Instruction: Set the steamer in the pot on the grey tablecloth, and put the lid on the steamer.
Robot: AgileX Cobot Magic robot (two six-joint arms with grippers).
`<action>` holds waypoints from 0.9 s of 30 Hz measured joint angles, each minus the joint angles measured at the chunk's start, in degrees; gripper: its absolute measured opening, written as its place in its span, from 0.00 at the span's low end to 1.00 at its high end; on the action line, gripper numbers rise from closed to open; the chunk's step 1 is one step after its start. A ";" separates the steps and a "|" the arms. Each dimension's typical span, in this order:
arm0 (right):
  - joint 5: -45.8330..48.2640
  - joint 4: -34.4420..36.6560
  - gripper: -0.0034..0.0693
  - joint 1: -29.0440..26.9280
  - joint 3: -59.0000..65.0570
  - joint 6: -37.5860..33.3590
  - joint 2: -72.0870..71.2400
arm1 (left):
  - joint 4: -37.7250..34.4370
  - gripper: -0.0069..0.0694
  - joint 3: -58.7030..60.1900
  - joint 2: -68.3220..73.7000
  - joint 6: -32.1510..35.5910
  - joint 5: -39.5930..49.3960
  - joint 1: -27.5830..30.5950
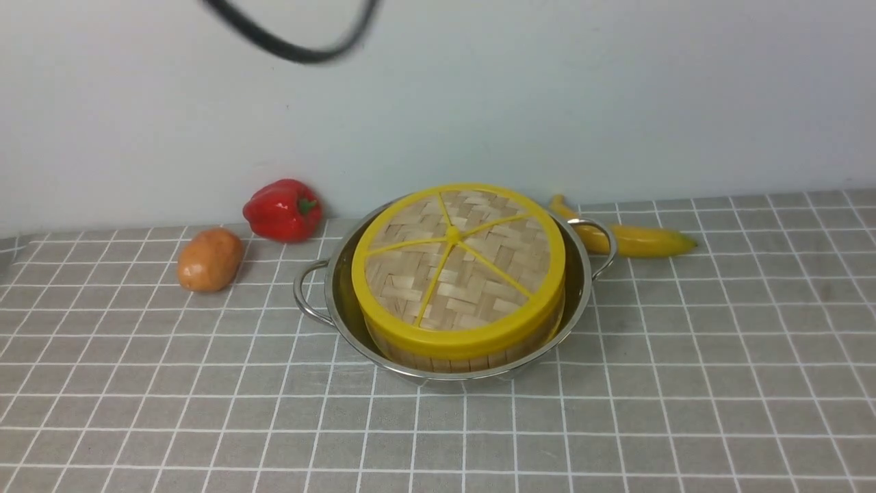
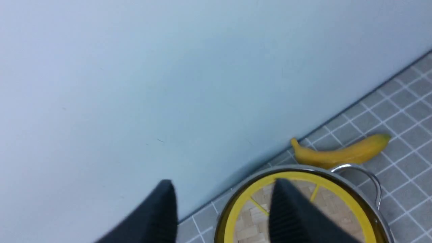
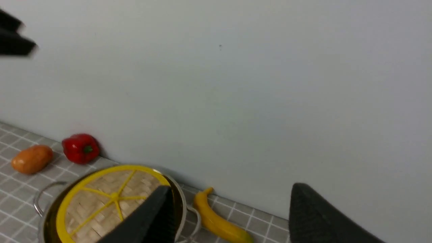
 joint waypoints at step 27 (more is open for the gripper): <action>-21.74 -10.11 0.27 0.00 65.66 12.32 -33.83 | -4.38 0.06 89.14 -57.84 -1.64 -29.83 0.00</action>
